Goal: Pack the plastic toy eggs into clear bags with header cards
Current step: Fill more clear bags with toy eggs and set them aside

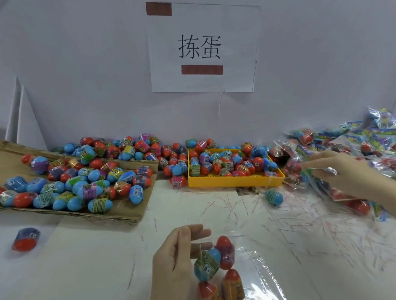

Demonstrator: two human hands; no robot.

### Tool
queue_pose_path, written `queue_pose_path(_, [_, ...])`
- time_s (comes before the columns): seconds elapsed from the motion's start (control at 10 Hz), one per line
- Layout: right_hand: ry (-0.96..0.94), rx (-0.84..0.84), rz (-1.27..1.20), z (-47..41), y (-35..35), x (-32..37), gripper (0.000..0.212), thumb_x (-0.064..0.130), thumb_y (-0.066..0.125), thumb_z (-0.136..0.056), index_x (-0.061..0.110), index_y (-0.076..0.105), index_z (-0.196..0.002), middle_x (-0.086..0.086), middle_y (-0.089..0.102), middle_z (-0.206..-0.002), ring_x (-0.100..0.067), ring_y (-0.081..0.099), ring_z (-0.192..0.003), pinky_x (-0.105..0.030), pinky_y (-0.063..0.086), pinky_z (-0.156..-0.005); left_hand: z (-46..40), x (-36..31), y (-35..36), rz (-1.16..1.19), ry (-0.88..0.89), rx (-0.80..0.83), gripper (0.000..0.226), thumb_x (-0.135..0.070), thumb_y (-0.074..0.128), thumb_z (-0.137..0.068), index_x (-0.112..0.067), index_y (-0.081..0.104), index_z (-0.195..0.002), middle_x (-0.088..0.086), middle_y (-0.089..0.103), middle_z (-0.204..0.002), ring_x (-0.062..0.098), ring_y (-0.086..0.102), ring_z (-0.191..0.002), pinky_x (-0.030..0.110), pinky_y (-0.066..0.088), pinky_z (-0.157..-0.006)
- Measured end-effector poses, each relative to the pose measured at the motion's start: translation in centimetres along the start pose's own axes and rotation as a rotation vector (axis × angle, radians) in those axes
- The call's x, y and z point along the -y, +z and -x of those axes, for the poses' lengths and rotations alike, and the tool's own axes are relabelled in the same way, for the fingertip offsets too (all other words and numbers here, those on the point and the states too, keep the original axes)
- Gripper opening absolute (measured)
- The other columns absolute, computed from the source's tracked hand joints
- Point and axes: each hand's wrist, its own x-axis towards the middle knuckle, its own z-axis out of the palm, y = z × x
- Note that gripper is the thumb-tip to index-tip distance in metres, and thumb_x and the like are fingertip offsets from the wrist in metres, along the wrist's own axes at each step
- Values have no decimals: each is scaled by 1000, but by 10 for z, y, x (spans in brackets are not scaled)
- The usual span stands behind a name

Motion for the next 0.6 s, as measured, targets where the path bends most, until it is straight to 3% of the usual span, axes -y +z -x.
queue_pose_path(0.1, [-163, 239, -615, 1, -17, 10, 70, 82, 52, -59, 43, 56, -118, 17, 55, -128, -9, 52, -119, -33, 46, -91, 0, 0, -1, 6, -13, 3, 34, -10, 33, -96, -13, 64, -81, -10, 73, -73, 13, 69, -69, 12, 50, -51])
queue_pose_path(0.2, [5, 304, 234, -12, -13, 3, 98, 80, 9, -63, 21, 51, -129, -2, 45, -140, -28, 34, -133, -60, 16, -109, 0, 0, -2, -1, -15, 2, 34, -9, 33, -96, -14, 63, -81, -10, 73, -72, 13, 69, -68, 13, 50, -51])
queue_pose_path(0.3, [23, 166, 538, -22, -2, -1, 65, 54, 2, -86, 33, 25, -142, -5, 30, -148, -25, 28, -135, -54, 17, -111, -3, 1, -3, 4, -28, 1, 34, -10, 33, -96, -14, 63, -82, -10, 73, -73, 13, 69, -68, 13, 50, -51])
queue_pose_path(0.4, [19, 16, 322, -25, 1, -1, 57, 47, 21, -92, 16, 38, -137, -17, 46, -134, -31, 44, -120, -36, 30, -109, -3, 0, -3, 8, -33, 1, 34, -11, 33, -96, -14, 63, -81, -11, 73, -72, 11, 69, -67, 13, 51, -51])
queue_pose_path(0.5, [47, 104, 387, -26, 11, -6, 47, 47, 37, -93, 13, 55, -121, -9, 57, -117, -29, 45, -123, -57, 8, -110, -4, -1, -6, 7, -39, -13, 34, -11, 33, -97, -14, 64, -82, -9, 73, -74, 13, 70, -67, 13, 51, -52])
queue_pose_path(0.6, [-126, 88, 533, -25, 15, -7, 23, 34, 52, -92, 17, 63, -102, -2, 60, -110, -24, 47, -121, -54, -10, -109, -5, 2, -5, 41, -51, -19, 35, -13, 33, -97, -14, 65, -83, -9, 74, -76, 14, 70, -68, 13, 50, -51])
